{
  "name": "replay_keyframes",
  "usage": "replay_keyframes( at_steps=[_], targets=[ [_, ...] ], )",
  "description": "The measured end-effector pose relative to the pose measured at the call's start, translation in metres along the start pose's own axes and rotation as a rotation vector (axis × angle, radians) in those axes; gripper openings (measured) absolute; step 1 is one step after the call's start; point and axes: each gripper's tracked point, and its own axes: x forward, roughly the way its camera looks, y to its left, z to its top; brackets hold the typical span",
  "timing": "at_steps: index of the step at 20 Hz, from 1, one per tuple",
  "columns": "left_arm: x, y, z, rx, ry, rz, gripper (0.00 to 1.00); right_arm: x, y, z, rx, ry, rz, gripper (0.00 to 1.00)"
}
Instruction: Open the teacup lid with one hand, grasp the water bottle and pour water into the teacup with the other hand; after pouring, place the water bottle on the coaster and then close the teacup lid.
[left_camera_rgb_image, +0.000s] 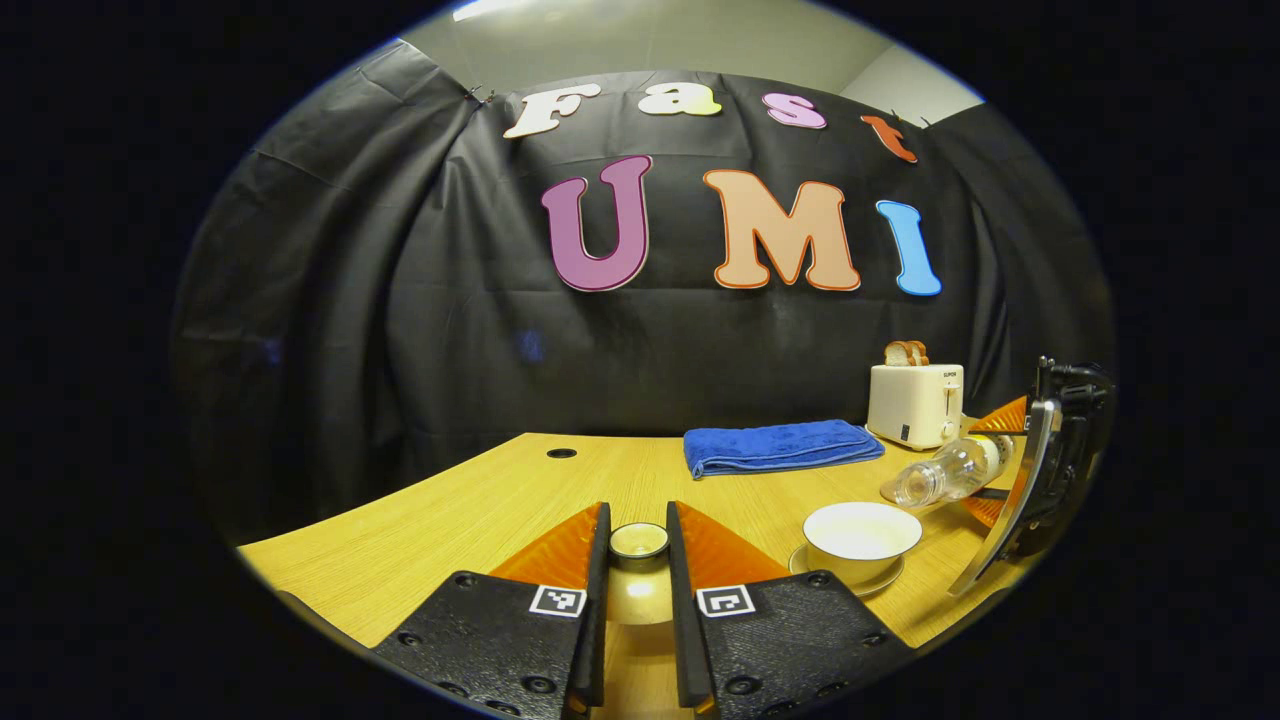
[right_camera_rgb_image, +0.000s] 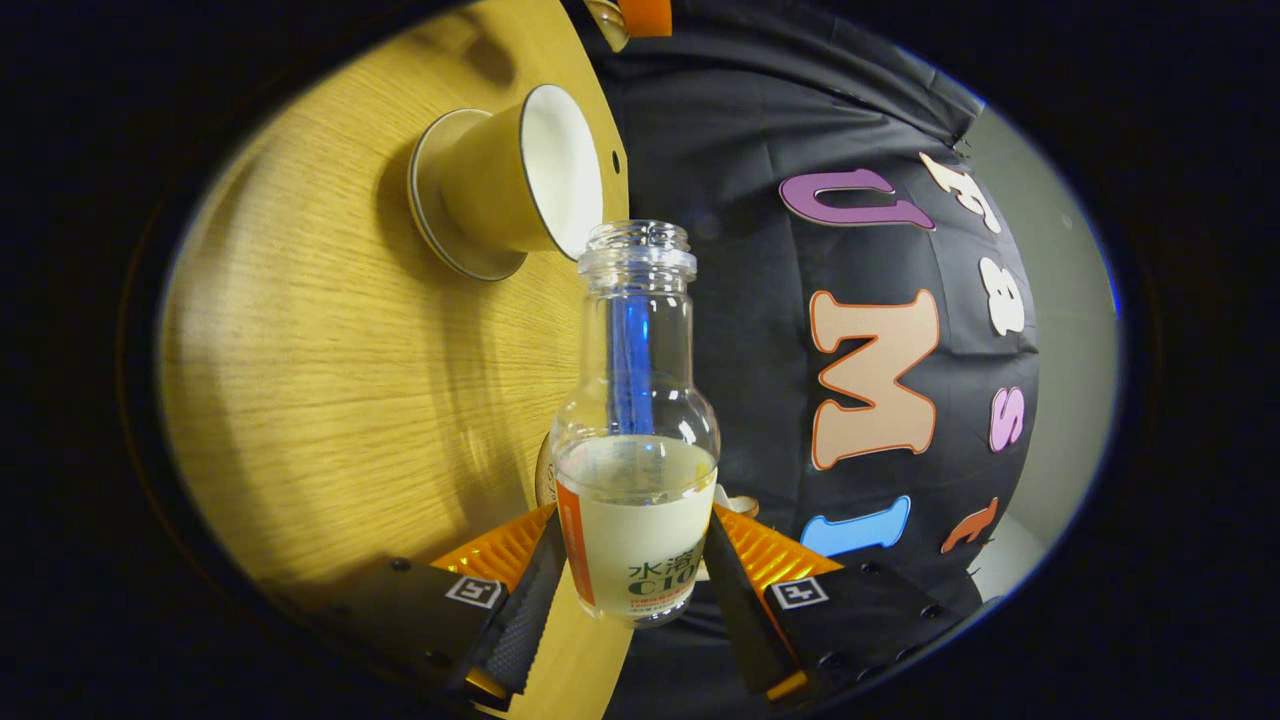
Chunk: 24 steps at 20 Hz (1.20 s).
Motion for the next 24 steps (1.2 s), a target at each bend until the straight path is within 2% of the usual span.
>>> replay_keyframes(
  at_steps=[1,3,6,18,24],
  targets=[
    [0.000,0.000,0.000,0.000,-0.001,0.000,0.25,0.000,0.000,0.002,-0.023,-0.003,-0.004,0.80],
    [0.000,0.000,-0.001,0.000,0.000,0.000,0.25,0.002,-0.004,0.001,-0.045,-0.007,-0.017,0.84],
    [0.000,0.001,-0.001,-0.001,0.000,0.000,0.25,0.004,-0.006,0.001,-0.070,-0.002,-0.027,0.83],
    [0.001,0.000,0.000,-0.002,0.000,-0.003,0.25,0.004,-0.046,0.017,-0.259,-0.055,-0.159,0.83],
    [-0.001,-0.001,0.000,-0.002,-0.001,-0.007,0.25,0.000,-0.059,0.023,-0.303,-0.074,-0.212,0.83]
  ],
)
